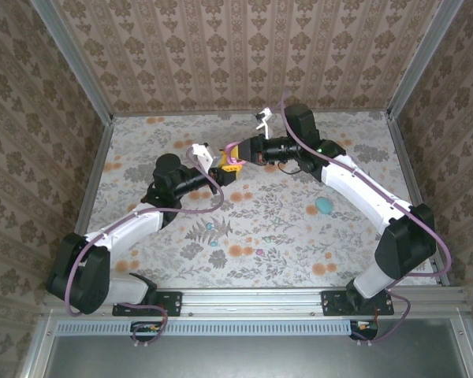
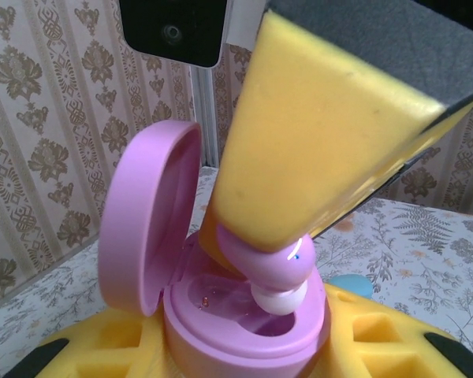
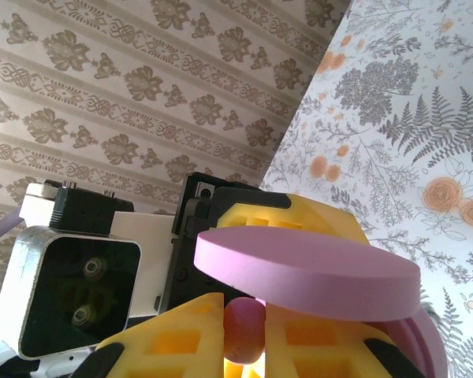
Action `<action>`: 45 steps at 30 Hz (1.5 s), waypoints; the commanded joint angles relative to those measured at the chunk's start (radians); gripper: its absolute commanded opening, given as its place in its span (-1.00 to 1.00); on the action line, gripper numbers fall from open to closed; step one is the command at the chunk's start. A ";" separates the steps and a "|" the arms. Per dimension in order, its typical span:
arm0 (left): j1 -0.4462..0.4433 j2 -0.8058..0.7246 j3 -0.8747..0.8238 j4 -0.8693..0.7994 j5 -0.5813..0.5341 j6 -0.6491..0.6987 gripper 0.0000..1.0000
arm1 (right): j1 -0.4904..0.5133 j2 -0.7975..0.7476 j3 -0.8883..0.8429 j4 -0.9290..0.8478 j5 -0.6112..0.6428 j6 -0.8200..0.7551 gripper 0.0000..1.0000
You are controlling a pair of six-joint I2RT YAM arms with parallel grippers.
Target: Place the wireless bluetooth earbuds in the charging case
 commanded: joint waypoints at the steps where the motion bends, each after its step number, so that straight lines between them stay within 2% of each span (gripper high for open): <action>1: -0.010 0.000 0.028 0.068 0.019 -0.021 -0.28 | 0.015 0.006 0.022 -0.034 0.067 -0.028 -0.66; 24: -0.015 0.008 0.019 0.119 -0.001 -0.057 -0.28 | 0.067 -0.019 0.008 0.007 0.203 -0.050 -0.64; 34: -0.015 -0.003 0.017 0.124 -0.001 -0.055 -0.28 | 0.067 -0.019 0.039 -0.125 0.249 -0.150 -0.61; 45: -0.015 -0.002 0.021 0.124 -0.001 -0.055 -0.27 | 0.067 -0.019 0.060 -0.176 0.280 -0.189 -0.51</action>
